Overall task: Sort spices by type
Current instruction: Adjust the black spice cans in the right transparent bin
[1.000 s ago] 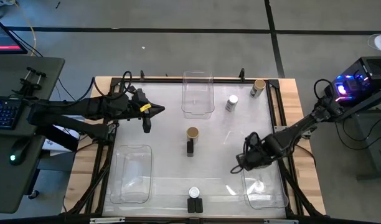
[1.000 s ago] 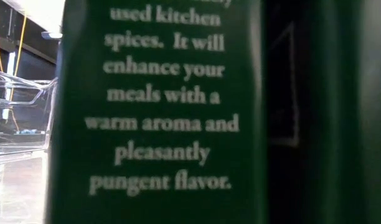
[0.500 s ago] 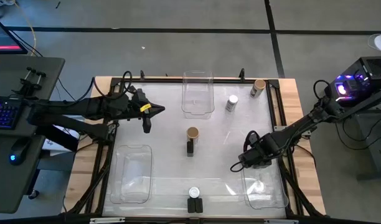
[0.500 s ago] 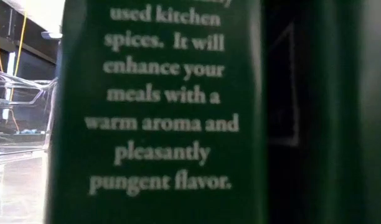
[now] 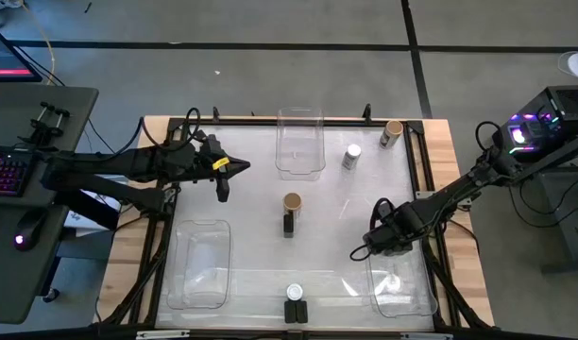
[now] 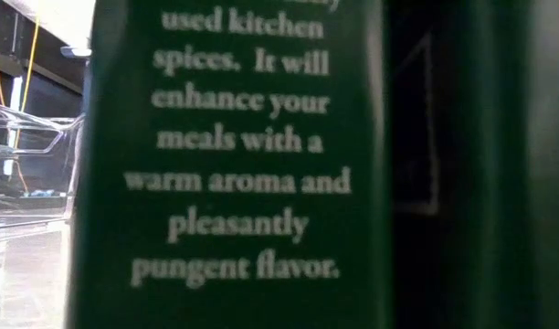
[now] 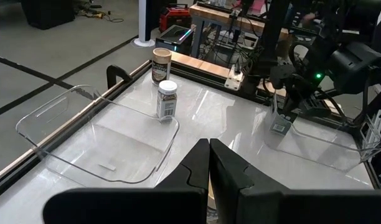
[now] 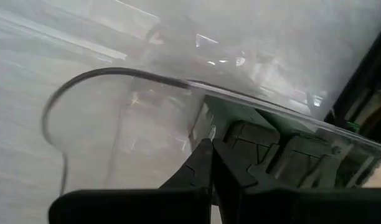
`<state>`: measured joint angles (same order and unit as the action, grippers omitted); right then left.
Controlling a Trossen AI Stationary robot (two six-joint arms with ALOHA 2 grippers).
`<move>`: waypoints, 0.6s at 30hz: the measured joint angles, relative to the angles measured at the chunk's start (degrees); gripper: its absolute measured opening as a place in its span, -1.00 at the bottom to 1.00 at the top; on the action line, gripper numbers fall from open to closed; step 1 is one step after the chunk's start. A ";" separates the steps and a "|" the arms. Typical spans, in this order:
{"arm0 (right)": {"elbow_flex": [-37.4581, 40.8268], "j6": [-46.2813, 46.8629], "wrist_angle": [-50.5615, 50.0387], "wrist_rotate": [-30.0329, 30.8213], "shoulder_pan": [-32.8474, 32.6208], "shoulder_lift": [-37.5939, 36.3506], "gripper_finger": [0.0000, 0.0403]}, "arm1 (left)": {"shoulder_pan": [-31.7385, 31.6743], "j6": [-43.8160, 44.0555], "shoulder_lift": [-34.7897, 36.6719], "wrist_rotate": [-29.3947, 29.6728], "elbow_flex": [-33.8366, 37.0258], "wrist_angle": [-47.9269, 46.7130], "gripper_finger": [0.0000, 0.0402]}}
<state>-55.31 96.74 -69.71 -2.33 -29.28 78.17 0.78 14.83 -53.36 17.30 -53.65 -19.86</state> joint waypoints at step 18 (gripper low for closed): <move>0.00 -2.77 3.53 -3.99 -0.02 0.88 -1.00 | 0.00 0.11 0.02 -0.37 0.00 -0.07 -1.00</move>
<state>-55.31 93.97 -66.18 -6.31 -29.30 79.05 0.78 14.94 -53.35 16.93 -53.65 -19.93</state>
